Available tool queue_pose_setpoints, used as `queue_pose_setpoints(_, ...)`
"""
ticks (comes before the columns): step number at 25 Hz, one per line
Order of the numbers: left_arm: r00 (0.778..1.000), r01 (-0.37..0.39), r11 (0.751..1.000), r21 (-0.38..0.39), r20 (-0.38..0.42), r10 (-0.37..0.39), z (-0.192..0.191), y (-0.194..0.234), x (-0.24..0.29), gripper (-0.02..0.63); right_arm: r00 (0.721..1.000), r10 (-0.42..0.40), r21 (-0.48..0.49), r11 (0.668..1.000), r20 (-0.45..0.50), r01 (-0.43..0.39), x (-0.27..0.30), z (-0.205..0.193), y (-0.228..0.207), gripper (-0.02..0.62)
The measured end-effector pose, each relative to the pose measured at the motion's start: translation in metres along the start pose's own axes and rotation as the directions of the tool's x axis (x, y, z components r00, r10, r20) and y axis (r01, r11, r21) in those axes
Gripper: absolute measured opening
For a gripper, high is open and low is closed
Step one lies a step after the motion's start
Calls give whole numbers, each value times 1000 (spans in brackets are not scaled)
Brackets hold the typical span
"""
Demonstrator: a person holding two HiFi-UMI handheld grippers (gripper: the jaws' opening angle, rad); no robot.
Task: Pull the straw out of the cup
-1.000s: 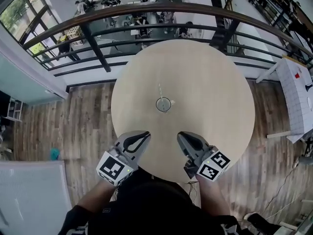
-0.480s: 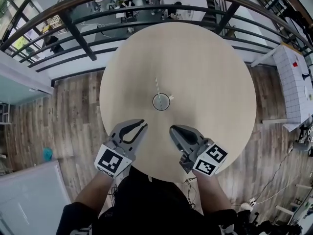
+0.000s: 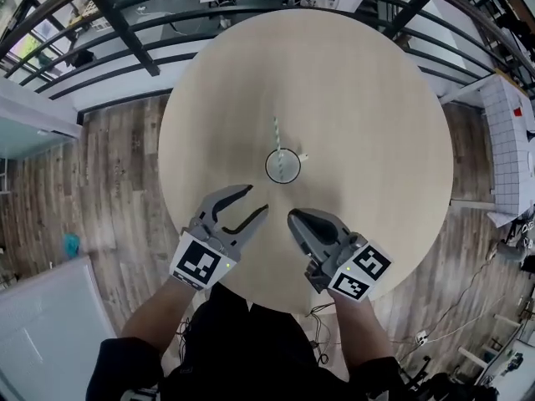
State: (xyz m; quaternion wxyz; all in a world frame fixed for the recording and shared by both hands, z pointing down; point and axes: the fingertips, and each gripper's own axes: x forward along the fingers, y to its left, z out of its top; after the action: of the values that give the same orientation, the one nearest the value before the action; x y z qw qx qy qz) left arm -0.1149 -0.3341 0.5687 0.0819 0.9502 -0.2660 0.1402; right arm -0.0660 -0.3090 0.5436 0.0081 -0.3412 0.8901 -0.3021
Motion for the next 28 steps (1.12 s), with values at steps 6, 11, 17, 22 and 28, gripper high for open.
queue_pose_setpoints(6, 1000, -3, 1000, -14, -29, 3, -28, 11, 21, 203, 1000, -9, 34, 999, -11, 10, -1, -21, -10, 23)
queue_pose_setpoints(11, 999, 25, 1000, 2, -36, -25, -47, 17, 38, 270, 1000, -17, 39, 999, -19, 17, 1, -35, -19, 23)
queue_pose_setpoints(17, 999, 36, 999, 36, -36, -34, -63, 15, 62, 331, 1000, -28, 51, 998, -4, 28, 1, -47, -26, 23)
queue_pose_setpoints(22, 999, 37, 998, 42, -21, -36, -59, 16, 81, 348, 1000, -31, 70, 997, -1, 31, -4, -53, -23, 23)
queue_pose_setpoints(28, 999, 38, 998, 48, -1, -38, -51, 22, 91, 350, 998, -62, 83, 995, 13, 61, -12, -54, -24, 23)
